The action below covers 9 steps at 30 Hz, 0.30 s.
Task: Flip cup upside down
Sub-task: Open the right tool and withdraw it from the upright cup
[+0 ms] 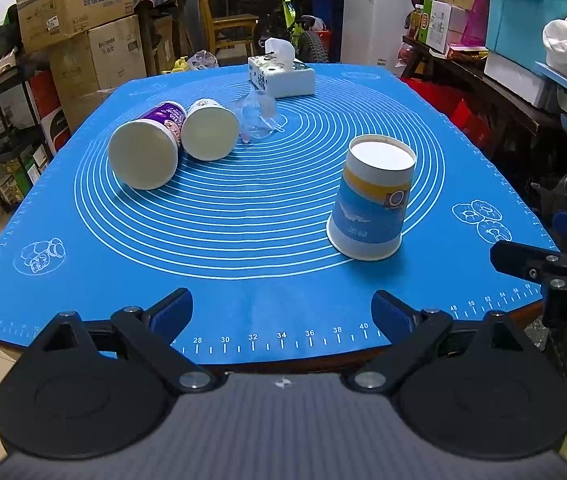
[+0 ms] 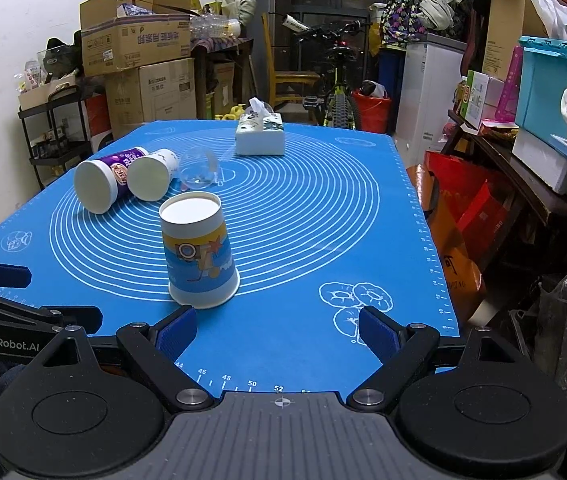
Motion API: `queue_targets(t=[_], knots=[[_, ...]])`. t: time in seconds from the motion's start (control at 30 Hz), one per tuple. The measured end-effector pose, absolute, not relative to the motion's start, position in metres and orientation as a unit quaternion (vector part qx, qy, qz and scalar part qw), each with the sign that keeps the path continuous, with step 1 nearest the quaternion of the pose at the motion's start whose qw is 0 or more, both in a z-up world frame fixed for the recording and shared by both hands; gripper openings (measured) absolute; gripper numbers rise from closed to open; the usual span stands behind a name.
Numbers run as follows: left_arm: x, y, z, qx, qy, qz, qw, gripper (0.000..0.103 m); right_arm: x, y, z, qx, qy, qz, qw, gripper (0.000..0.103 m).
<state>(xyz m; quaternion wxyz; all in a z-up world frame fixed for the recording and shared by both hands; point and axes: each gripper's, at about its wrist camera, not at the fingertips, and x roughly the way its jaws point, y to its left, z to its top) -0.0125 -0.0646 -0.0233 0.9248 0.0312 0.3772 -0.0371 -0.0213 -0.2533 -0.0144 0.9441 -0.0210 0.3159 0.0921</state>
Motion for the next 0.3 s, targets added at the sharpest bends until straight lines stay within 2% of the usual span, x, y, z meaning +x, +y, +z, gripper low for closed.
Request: queue_targets(t=[0.3], knots=[[-0.0128, -0.0654, -0.0236, 0.032, 0.377, -0.037, 0.925, 0.095, -0.0213, -0.2536, -0.0144, -0.021, 0.316, 0.092, 0.944, 0.089]])
